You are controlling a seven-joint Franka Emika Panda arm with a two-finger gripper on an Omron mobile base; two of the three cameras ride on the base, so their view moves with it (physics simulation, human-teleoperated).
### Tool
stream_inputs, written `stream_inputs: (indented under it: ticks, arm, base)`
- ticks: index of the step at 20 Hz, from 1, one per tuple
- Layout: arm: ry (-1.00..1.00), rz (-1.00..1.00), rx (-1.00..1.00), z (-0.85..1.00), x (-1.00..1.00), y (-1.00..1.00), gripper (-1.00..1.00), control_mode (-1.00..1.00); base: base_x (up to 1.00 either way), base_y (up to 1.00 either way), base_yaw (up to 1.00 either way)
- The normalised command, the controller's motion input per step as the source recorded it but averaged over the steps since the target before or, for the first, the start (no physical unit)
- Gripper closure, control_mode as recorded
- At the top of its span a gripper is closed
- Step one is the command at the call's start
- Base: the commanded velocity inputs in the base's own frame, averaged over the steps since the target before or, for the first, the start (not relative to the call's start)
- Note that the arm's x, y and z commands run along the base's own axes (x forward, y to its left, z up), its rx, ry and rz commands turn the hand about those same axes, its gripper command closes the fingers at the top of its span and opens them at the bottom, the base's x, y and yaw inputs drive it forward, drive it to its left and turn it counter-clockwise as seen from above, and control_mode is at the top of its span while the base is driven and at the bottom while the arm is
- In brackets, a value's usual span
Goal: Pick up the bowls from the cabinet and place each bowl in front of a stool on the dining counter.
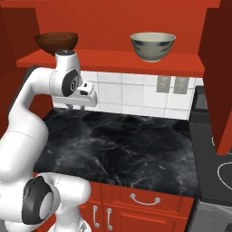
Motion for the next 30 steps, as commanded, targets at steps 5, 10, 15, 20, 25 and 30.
stream_inputs:
  ticks: [5, 10, 15, 20, 25, 30]
  arm:
    - [0.0, -0.01, 0.0, 0.0, -0.1, -0.01, -1.0, -1.0]
    - [-0.02, -0.21, 0.01, 0.25, -0.26, -0.33, -1.0, -1.0]
    - [-0.17, -0.4, 0.13, 0.49, -0.24, -0.64, -1.0, -1.0]
    - [-0.24, -0.51, 0.21, 0.58, -0.37, -0.48, -1.0, -1.0]
    - [-0.21, -0.57, 0.26, 0.5, -0.32, -0.26, -1.0, -1.0]
    - [-0.16, -0.54, 0.34, 0.32, -0.2, -0.46, -1.0, -1.0]
  base:
    - [0.0, 0.0, 0.0]
    - [0.0, 0.0, 0.0]
    - [0.0, 0.0, 0.0]
    - [0.0, 0.0, 0.0]
    - [0.0, 0.0, 0.0]
    - [0.0, 0.0, 0.0]
